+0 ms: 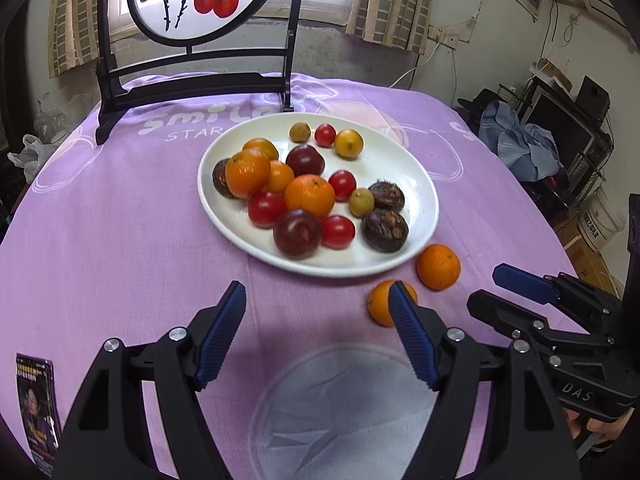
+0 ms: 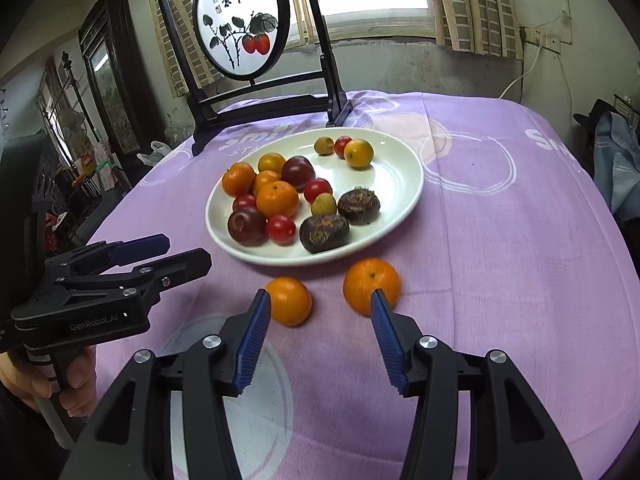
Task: Organize fruits
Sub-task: 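Grasp an orange with the right gripper while the left grasps the last orange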
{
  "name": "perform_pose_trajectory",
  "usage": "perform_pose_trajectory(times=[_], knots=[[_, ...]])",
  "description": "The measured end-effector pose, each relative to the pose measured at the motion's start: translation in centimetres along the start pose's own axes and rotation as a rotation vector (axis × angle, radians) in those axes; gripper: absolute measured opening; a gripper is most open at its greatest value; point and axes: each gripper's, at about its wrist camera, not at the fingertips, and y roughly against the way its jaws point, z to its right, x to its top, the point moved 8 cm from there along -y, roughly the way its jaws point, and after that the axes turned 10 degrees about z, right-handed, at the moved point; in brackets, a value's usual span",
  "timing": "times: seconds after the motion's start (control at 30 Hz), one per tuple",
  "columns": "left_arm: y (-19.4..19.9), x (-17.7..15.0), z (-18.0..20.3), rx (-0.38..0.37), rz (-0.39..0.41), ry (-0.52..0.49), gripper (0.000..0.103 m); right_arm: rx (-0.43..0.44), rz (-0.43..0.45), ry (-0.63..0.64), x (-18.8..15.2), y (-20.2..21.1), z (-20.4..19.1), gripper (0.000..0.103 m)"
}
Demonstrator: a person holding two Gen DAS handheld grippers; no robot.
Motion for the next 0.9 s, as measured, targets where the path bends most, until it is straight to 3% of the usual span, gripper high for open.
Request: perform_pose_trajectory(times=[0.23,0.47,0.9], knots=[[0.1,-2.1,0.5,-0.004,-0.033,-0.003,0.073,-0.014,-0.009,-0.011,-1.4,0.9,0.5,0.055],[-0.7,-3.1,2.1,-0.013,-0.063,-0.048,0.073,-0.072,0.007,-0.015,-2.2,1.7,2.3,0.072],[-4.4,-3.9,4.3,0.004,-0.118,-0.098,0.073,-0.1,-0.014,-0.064,-3.1,1.9,4.9,0.076]])
